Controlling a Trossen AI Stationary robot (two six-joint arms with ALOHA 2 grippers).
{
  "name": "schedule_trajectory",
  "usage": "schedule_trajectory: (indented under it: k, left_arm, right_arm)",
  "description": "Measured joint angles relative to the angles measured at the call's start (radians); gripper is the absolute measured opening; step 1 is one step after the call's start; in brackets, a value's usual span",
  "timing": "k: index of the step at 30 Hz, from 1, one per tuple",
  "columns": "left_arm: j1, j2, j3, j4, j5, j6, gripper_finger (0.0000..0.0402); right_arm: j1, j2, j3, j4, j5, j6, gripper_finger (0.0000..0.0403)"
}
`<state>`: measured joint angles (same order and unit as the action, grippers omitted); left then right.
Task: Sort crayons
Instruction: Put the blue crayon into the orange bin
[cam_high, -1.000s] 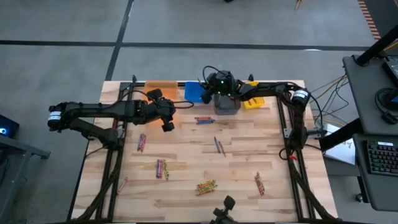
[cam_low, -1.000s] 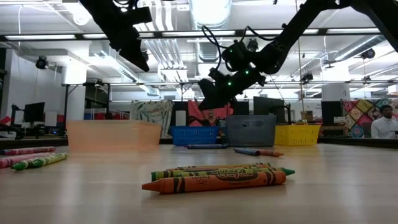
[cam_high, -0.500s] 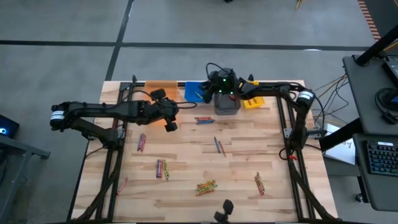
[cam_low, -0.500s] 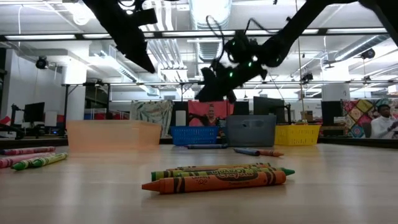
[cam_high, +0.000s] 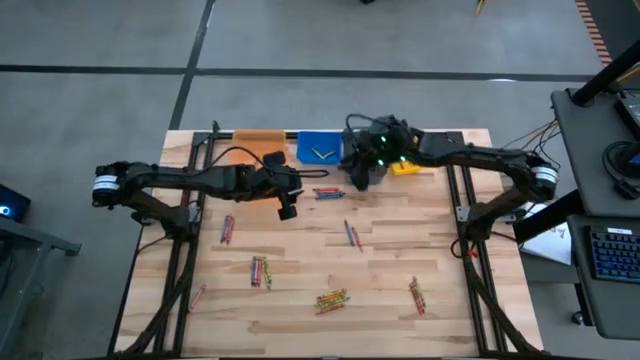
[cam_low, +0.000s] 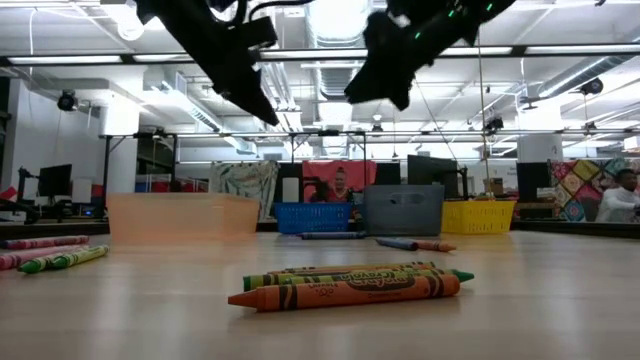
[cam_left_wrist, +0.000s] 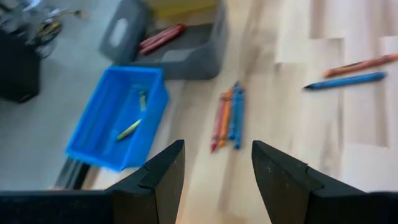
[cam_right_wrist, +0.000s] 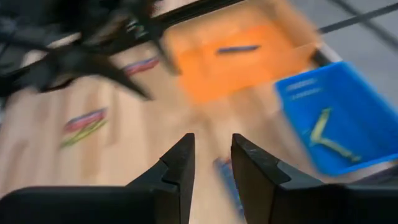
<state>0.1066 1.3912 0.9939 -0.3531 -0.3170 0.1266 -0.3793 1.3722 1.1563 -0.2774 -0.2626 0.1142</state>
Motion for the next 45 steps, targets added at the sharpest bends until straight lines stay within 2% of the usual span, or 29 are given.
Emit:
schedule_trajectory:
  k: [5,9,13,18,28,33,39,45]
  left_arm:
    - [-0.001,0.085,0.000,0.122,0.113,0.032,0.0169]
    - [-0.002,0.167,0.000,0.196,0.166,0.052,0.0169]
    - [-0.002,0.249,0.000,0.253,0.181,0.083,0.0169]
    - [-0.002,0.326,0.006,0.284,0.181,0.128,0.0169]
    - [0.037,0.401,0.007,0.374,0.180,0.203,0.0169]
    - [0.065,0.464,0.007,0.466,0.255,0.201,0.0169]
    - [0.074,0.531,0.007,0.545,0.251,0.202,0.0169]
    - [0.081,0.551,0.007,0.546,0.202,0.202,0.0169]
  right_arm:
    - [0.122,-0.084,-0.078,-0.025,0.000,0.046,0.0085]
    - [0.213,-0.137,-0.158,-0.023,0.030,0.108,0.0082]
    - [0.291,-0.169,-0.241,-0.024,0.122,0.146,0.0082]
    - [0.350,-0.186,-0.314,-0.022,0.132,0.217,0.0082]
    - [0.368,-0.187,-0.376,0.039,0.136,0.226,0.0082]
    - [0.368,-0.186,-0.376,0.074,0.136,0.215,0.0082]
    - [0.368,-0.184,-0.376,0.079,0.153,0.215,0.0082]
    - [0.368,-0.184,-0.376,0.078,0.182,0.215,0.0082]
